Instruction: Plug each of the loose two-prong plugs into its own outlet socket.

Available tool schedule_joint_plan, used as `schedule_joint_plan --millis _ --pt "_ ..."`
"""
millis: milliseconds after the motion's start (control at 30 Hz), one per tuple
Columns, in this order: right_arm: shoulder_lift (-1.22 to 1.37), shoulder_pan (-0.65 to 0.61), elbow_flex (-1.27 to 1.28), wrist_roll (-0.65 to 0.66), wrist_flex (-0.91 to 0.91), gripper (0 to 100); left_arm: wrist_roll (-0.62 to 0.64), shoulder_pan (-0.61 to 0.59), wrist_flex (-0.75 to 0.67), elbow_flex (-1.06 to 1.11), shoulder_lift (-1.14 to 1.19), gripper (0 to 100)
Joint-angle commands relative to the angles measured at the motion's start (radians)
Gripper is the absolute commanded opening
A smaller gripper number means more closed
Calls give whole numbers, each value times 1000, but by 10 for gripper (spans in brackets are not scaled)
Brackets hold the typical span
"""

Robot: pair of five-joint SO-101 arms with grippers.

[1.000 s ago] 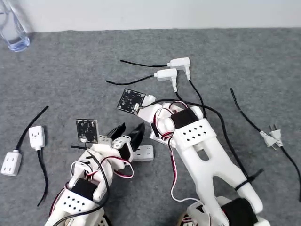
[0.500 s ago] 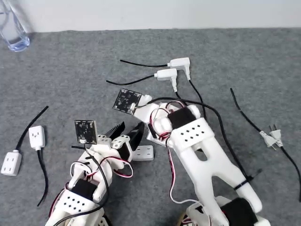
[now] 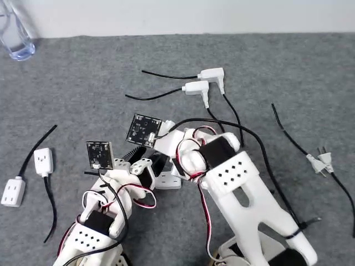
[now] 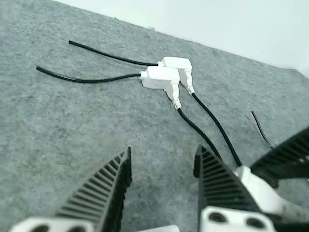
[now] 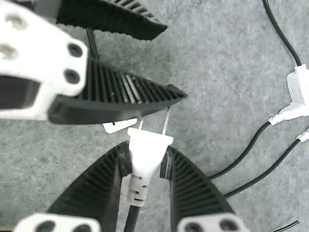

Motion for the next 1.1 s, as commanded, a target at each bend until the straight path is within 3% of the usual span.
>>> schedule_joint_plan --millis 0,1067 --pt "-48 -24 -63 -6 8 9 -2 2 -21 -5 -11 207" --pt "-93 -21 -110 -69 -2 9 -3 2 -18 5 -11 207"
